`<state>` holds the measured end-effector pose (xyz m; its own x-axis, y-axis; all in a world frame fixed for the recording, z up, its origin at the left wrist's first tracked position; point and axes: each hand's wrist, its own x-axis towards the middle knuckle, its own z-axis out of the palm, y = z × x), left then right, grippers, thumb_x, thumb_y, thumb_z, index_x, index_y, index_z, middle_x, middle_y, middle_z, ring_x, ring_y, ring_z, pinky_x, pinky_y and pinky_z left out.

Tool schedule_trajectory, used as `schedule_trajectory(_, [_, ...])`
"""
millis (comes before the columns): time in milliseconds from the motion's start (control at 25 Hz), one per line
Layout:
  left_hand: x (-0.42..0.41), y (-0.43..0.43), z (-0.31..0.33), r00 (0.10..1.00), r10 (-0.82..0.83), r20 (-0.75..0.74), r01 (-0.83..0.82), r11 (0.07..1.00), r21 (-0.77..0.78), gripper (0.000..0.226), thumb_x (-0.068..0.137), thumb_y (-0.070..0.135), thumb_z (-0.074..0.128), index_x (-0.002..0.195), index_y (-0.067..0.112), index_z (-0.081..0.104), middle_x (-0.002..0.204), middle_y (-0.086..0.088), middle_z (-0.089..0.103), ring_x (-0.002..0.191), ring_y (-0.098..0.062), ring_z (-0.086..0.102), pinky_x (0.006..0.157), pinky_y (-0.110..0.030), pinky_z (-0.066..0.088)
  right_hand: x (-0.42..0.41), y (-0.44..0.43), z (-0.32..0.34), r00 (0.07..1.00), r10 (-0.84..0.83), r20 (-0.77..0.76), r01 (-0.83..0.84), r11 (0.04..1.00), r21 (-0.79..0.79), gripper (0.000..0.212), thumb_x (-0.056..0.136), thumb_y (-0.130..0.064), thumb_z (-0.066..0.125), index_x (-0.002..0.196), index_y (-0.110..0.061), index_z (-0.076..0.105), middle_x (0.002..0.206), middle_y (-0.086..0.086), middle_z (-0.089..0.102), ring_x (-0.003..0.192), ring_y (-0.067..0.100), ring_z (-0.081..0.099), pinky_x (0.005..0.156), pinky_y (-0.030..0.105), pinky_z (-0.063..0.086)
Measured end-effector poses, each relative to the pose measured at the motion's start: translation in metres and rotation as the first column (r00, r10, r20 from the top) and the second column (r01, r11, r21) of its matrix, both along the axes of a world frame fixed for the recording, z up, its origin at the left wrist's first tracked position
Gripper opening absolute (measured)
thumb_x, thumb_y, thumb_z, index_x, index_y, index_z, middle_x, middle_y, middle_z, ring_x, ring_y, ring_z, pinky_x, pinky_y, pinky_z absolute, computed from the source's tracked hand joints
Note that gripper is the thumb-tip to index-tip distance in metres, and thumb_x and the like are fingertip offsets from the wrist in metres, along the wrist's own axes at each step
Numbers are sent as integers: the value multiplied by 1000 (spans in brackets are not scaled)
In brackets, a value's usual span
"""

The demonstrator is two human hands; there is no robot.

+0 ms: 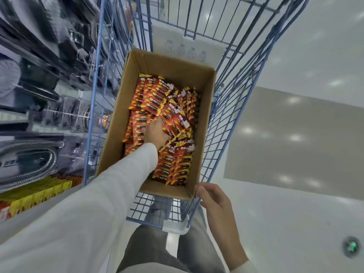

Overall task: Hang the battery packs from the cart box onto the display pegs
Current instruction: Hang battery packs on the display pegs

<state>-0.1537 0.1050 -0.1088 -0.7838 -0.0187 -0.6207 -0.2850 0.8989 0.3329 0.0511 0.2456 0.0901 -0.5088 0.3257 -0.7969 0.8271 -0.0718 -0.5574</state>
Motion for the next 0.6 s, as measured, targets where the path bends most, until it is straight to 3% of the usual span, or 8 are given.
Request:
schedule_trajectory(120, [3,-13,11,979,186,86,-198,966,163,46,84,12,84,126,9,65,130,-11,64,123,-32,60,105,-44,52,-14,-1,2,1000,20,10,-20,1000,-3,12,100,-32,62,104,-29,73,99,-17,73,97,-3,66,88,23,54])
schedule_trajectory(200, [14,-30,31,911,371,180,-407,876,259,33,88,9,79,119,11,66,125,-9,69,114,-29,66,99,-43,56,-31,-4,5,1000,28,8,-28,999,-33,11,100,-32,62,104,-31,73,99,-17,72,96,-4,65,84,20,53])
schedule_trajectory(280, [30,-50,62,765,564,310,-643,684,344,26,91,9,76,113,19,66,118,-7,73,97,-23,73,79,-39,63,-53,-11,-3,998,55,24,-53,995,-83,12,99,-34,64,106,-30,72,103,-15,72,99,0,66,87,23,54])
schedule_trajectory(360, [47,-71,95,622,678,392,-779,486,396,28,92,9,75,116,20,66,108,-5,76,85,-19,76,58,-31,61,-83,-23,-27,997,56,56,-48,989,-142,18,97,-36,65,111,-26,70,109,-8,71,104,9,67,95,34,56])
schedule_trajectory(520, [91,-109,135,501,746,438,-834,281,476,36,89,6,77,122,17,69,105,-3,80,93,-25,79,66,-34,63,-157,-55,-93,987,-6,159,30,988,-153,41,97,-35,64,132,-16,57,126,5,66,115,24,63,108,45,49])
schedule_trajectory(600, [112,-122,147,495,741,454,-827,243,506,39,89,8,77,125,18,68,111,-5,80,99,-27,78,77,-41,63,-188,-66,-127,961,204,187,-190,978,-91,44,98,-25,63,139,-12,55,134,11,62,122,30,59,112,43,44])
